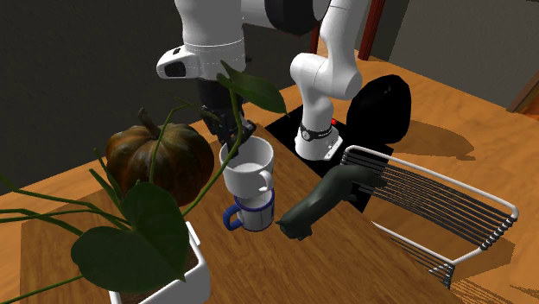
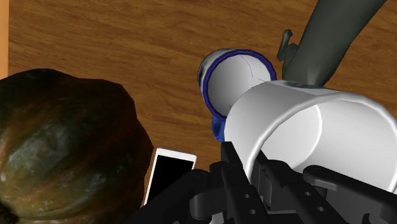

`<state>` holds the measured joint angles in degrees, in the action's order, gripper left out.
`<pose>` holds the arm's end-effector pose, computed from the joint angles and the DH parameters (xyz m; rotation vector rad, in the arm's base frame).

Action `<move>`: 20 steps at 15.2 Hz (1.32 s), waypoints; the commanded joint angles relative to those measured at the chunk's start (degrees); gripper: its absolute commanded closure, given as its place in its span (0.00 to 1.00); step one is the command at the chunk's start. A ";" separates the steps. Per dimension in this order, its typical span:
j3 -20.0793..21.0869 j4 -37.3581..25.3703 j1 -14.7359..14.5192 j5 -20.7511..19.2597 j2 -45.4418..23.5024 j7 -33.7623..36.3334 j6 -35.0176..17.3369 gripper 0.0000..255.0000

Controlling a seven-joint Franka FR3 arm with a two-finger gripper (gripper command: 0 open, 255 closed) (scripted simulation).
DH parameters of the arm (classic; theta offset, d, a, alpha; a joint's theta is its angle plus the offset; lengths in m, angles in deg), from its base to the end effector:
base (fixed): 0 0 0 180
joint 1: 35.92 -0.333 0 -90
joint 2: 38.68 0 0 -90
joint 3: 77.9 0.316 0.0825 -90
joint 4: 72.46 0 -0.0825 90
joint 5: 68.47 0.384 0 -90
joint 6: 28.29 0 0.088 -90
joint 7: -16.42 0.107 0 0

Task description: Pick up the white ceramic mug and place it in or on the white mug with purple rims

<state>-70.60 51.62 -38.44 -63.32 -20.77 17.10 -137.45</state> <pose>0.4584 0.0908 0.5279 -3.0837 -0.1961 -0.0711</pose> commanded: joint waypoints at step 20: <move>0.45 9.06 -0.15 0.23 -2.65 -0.40 -11.74 1.00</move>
<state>-70.17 60.58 -38.57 -63.10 -23.38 16.69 -149.18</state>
